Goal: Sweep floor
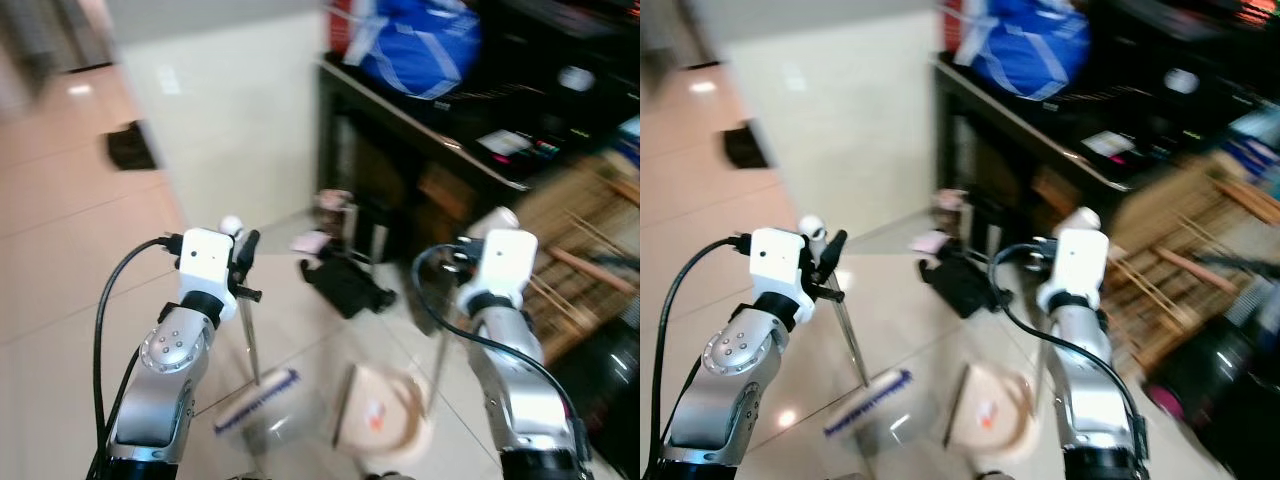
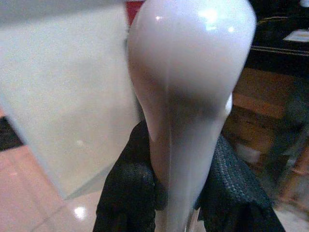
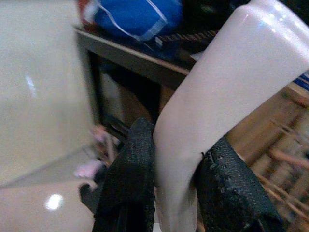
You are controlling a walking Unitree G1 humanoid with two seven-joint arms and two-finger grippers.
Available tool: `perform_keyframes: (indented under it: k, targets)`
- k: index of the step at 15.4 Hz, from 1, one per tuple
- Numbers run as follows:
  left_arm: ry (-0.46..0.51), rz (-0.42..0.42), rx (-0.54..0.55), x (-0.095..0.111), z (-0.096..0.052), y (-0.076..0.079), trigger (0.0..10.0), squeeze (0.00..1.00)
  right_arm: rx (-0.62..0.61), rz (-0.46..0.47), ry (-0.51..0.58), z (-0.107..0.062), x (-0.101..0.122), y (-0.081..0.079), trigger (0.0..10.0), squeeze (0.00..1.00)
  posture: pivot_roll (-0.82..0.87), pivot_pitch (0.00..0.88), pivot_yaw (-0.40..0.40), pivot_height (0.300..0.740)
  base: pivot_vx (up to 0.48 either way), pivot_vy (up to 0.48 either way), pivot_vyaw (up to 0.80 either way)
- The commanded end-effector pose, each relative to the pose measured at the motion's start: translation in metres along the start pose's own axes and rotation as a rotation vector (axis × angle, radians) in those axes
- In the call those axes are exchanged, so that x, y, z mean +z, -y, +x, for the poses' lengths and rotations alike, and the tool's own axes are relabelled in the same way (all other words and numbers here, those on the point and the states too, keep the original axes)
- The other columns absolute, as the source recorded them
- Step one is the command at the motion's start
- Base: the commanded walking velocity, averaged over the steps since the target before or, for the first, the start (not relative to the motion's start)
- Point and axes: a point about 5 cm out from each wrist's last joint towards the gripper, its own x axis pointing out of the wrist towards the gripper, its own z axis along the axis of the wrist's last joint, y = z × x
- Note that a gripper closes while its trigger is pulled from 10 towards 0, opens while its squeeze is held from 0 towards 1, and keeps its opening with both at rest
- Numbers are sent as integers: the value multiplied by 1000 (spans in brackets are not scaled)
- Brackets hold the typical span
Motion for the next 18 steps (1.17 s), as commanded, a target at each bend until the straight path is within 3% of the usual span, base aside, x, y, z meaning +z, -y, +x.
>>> perform_keyframes:
  k: [1, 3, 7, 8, 9, 10, 13, 18]
  targets:
    - [27, -14, -2, 7, 1, -2, 10000, 0, -13, -10, 7, -2, 3, 4, 10000, 0, 18, 0, 35, 740, 0, 0, -800]
    - [26, 34, 19, 6, 0, -5, 10000, 0, -71, -4, -15, -6, -1, 13, 10000, 0, 12, 0, 38, 740, 0, 0, -800]
    - [13, -39, -12, 4, -2, 0, 10000, 0, -105, -9, -14, -15, 5, 26, 10000, 0, -7, 0, 46, 740, 0, 0, -800]
    - [3, -15, 11, 3, -2, -3, 10000, 0, -114, -17, -12, -16, 6, 28, 10000, 0, -8, 0, 44, 740, 0, 0, -800]
    - [30, 79, 23, 4, -1, -6, 10000, 0, -136, -36, -15, -18, 6, 33, 10000, 0, -8, 0, 42, 740, 0, 0, -800]
    - [35, 73, 22, 4, -2, -6, 10000, 0, -174, -19, -11, -18, 8, 37, 10000, 0, -6, 0, 40, 740, 0, 0, -800]
    - [81, 121, 39, 10, -3, -4, 10000, 0, -186, 39, 146, -15, 37, 38, 10000, 0, -10, 0, 44, 740, 0, 0, -800]
    - [68, 59, -75, 15, 5, 2, 10000, 0, -185, -12, 67, -21, 28, 39, 10000, 0, -22, 0, 72, 740, 0, 0, -800]
